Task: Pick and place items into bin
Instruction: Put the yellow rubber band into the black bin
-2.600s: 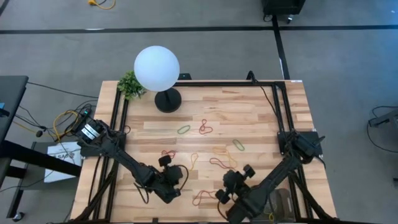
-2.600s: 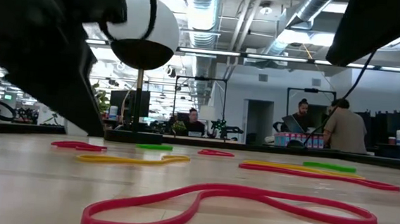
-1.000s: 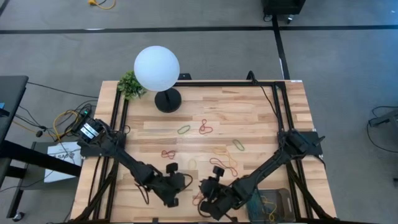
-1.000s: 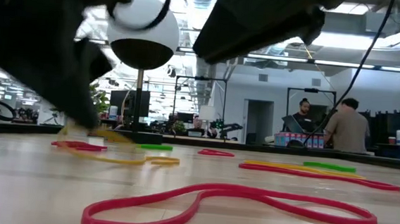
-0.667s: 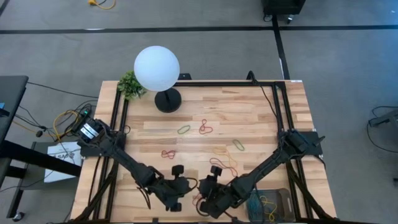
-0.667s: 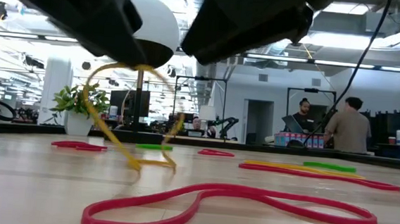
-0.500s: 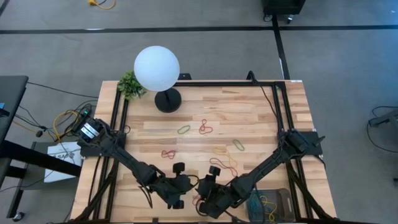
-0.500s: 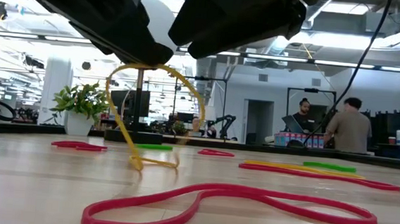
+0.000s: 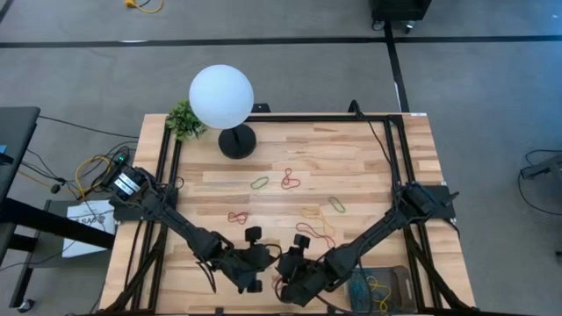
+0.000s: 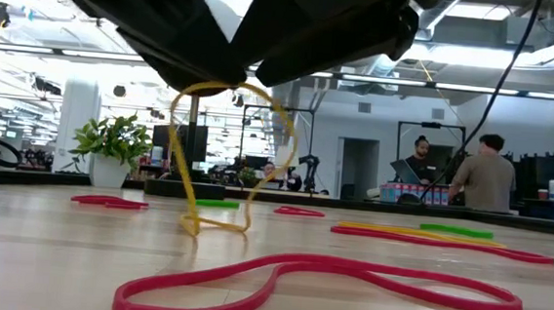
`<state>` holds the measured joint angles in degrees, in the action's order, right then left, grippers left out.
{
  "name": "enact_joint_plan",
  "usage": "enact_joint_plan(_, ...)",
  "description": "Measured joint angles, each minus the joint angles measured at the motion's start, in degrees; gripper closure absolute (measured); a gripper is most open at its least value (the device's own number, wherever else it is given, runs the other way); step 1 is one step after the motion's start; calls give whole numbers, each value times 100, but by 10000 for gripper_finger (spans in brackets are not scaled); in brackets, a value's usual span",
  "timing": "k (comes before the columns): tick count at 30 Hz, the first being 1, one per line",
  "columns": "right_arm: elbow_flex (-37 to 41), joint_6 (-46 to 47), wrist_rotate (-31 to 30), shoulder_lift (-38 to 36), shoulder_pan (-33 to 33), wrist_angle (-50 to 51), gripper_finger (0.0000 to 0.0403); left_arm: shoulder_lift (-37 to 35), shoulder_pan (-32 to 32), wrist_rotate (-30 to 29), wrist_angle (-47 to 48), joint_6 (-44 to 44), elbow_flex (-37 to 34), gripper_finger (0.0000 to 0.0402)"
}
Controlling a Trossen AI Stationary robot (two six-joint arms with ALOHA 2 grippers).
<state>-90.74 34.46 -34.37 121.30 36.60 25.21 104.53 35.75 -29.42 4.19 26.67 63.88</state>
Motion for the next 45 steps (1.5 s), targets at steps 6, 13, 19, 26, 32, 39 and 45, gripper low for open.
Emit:
enact_joint_plan(6,0,0,4,0,1,3,254,-9,36,29,-443,-284,4,401)
enact_joint_plan(13,-2,0,2,0,0,106,269,-181,73,12,-457,-358,4,401)
enact_joint_plan(19,-4,0,-2,0,0,191,314,-308,133,-32,-310,-359,6,401)
enact_joint_plan(26,-4,1,0,0,0,177,376,-304,126,-123,225,-53,7,401)
enact_joint_plan(32,-3,-24,-2,0,0,175,394,-304,127,-135,642,174,7,401)
enact_joint_plan(39,-4,-37,0,0,0,175,400,-302,125,-137,846,206,7,397)
enact_joint_plan(45,-3,43,-14,0,-27,176,400,-302,125,-142,857,208,7,371)
